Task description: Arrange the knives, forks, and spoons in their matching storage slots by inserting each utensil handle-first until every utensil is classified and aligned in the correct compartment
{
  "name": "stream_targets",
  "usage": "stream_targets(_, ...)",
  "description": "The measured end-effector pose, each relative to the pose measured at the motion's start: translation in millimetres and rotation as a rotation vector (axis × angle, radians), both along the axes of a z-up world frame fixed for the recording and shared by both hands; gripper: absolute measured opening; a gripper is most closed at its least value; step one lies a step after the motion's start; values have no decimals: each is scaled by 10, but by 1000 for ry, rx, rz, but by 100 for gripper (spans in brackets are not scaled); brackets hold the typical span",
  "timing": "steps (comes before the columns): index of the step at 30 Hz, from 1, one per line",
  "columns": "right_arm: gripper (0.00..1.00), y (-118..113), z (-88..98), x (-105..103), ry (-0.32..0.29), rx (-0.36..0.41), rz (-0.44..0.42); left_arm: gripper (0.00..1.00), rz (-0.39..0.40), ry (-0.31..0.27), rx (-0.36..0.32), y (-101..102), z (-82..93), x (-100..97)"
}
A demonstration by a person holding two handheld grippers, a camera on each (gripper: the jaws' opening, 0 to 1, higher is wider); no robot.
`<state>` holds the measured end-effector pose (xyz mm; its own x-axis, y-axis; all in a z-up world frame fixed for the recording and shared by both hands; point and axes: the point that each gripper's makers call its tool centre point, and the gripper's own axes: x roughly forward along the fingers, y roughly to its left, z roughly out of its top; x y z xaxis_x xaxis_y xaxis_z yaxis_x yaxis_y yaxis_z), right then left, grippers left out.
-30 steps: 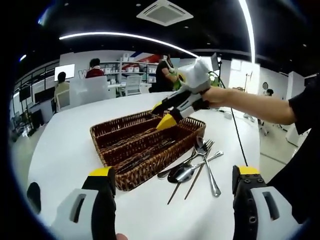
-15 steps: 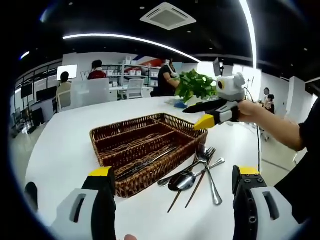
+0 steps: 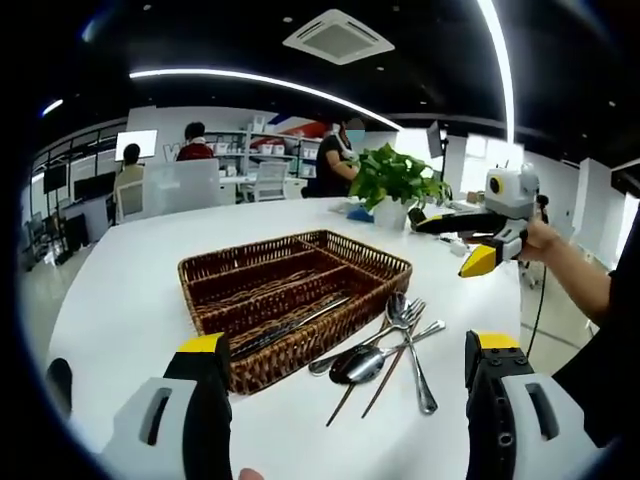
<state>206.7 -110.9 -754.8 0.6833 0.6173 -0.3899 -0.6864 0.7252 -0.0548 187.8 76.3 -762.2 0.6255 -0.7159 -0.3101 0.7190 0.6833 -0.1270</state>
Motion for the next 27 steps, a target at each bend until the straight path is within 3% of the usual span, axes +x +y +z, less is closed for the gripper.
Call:
stream_targets(8,100,-164,74,-178,-1,33,-46,100,9,-14,-10,45,81,-116)
stream_targets(27,91,-260,-283,-215,94,22,-67,99,11,-27,-9,72,32,-123)
